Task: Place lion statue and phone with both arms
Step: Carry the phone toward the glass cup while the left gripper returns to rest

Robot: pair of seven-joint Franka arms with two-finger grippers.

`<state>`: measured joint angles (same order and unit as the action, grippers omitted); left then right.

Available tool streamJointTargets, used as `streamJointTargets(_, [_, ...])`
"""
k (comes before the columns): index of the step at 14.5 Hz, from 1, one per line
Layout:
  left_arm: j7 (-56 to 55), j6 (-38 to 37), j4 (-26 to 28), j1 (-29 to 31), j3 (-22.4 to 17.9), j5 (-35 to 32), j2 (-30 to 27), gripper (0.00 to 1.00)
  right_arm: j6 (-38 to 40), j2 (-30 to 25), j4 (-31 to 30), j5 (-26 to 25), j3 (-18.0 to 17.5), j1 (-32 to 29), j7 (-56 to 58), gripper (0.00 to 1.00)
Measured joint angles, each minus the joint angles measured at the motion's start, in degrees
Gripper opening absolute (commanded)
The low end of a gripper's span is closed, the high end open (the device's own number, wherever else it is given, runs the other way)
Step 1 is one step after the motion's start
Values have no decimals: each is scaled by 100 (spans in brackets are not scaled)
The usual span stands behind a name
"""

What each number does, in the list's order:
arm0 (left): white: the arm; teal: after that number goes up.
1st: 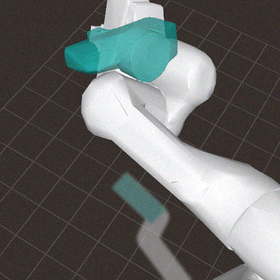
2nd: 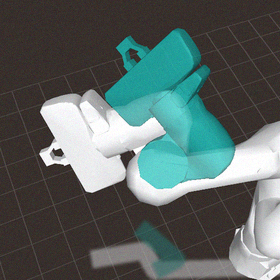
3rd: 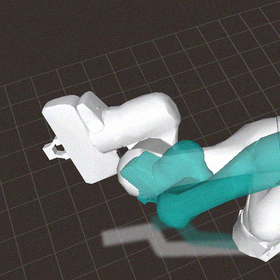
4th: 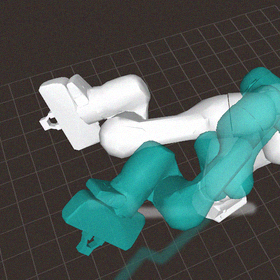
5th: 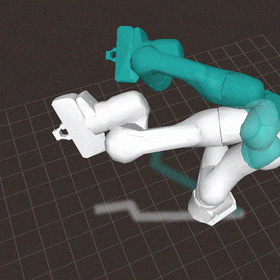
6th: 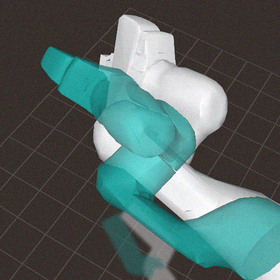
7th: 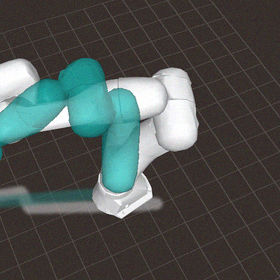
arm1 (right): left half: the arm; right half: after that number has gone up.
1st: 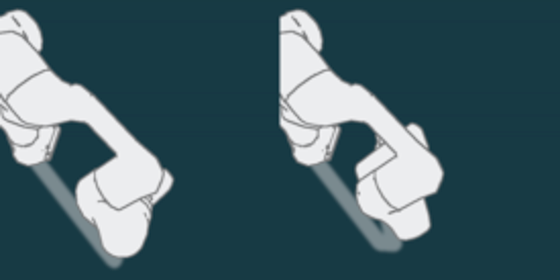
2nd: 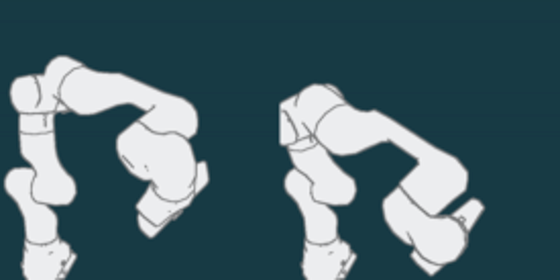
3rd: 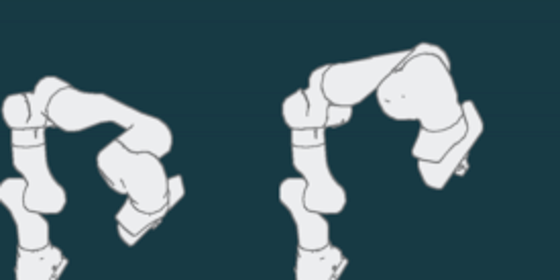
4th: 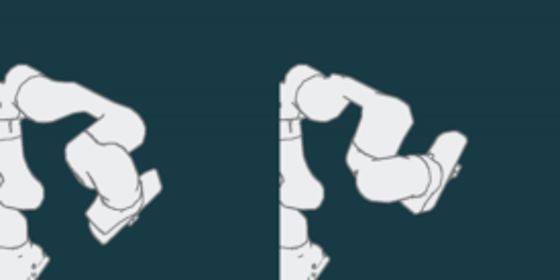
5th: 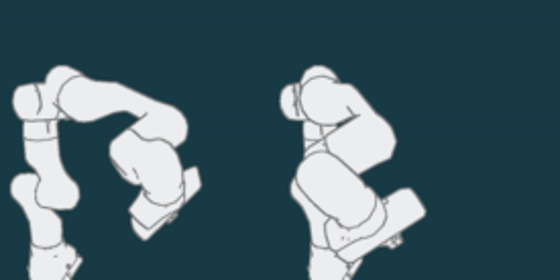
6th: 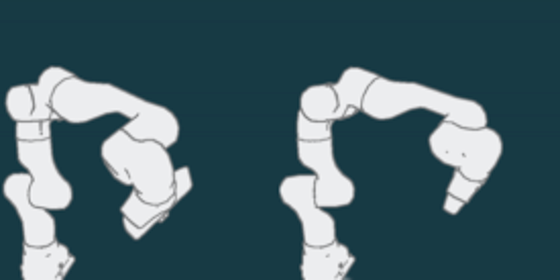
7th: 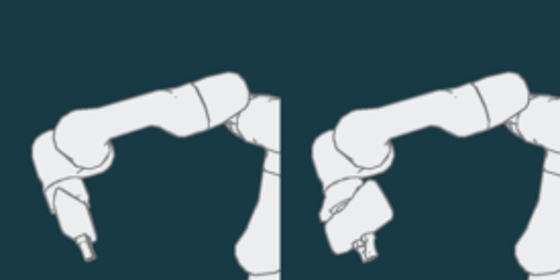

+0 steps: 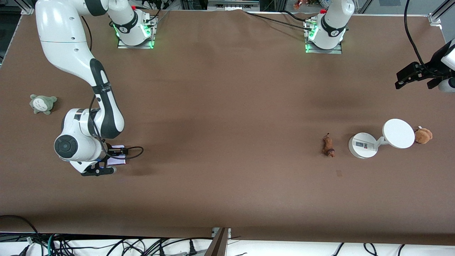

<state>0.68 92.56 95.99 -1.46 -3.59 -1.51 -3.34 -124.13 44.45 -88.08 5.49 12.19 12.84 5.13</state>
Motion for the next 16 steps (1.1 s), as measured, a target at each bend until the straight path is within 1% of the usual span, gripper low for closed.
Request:
streamJointTargets(3, [0,72,0,-7,3,0,4,100,1,0,-7,0,11,-36,45,35])
streamJointTargets(4, [0,92,1,-26,17,0,17,100,1,0,-8,0,11,-43,52,38])
streamJointTargets(5, [-14,99,1,-45,55,-2,36,100,1,0,-9,0,11,-46,55,54])
streamJointTargets(6, [-72,99,1,-62,94,-4,55,100,2,0,-10,0,11,-47,55,91])
streamJointTargets(7, [-192,99,1,-79,118,-4,74,100,2,0,-12,0,11,-48,56,100])
streamJointTargets(12, [-461,101,3,-49,89,-5,229,100,-2,-35,6,-1,10,-46,74,100])
streamJointTargets(16, [-469,129,2,-29,71,0,249,100,96,-198,267,-1,7,0,104,100])
